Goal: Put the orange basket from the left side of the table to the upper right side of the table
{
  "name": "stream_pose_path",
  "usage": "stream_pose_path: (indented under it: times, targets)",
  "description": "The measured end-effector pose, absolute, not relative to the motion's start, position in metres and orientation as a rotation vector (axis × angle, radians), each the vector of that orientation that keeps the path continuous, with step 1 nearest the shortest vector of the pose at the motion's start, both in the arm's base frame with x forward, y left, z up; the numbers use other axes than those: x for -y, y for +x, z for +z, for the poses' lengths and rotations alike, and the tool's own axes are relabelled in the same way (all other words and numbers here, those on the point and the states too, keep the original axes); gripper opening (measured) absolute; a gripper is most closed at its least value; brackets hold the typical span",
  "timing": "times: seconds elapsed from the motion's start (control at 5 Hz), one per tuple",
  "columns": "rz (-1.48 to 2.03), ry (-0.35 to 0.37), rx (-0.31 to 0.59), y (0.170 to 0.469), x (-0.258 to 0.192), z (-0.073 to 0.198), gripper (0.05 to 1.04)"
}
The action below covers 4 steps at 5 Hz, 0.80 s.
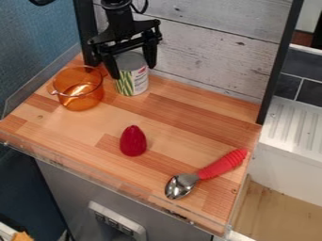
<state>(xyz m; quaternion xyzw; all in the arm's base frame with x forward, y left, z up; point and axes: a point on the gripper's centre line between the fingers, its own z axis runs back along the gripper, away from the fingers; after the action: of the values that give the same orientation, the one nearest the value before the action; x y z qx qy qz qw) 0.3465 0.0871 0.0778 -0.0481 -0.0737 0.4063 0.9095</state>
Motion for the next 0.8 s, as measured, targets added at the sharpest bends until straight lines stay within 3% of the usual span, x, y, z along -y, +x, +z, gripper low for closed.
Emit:
stream_pose_path:
  times: [0.2,0.4,0.6,0.8]
  targets:
    - [0.839,-0.102,0.109,0.343,-0.085,0.066,1.001]
    - [0.865,-0.143,0.096,0.333,-0.102,0.072,1.001]
    - [0.835,-0.157,0.156,0.320,-0.121,0.093,1.001]
    - [0.859,-0.109,0.204,0.300,-0.156,0.101,1.001]
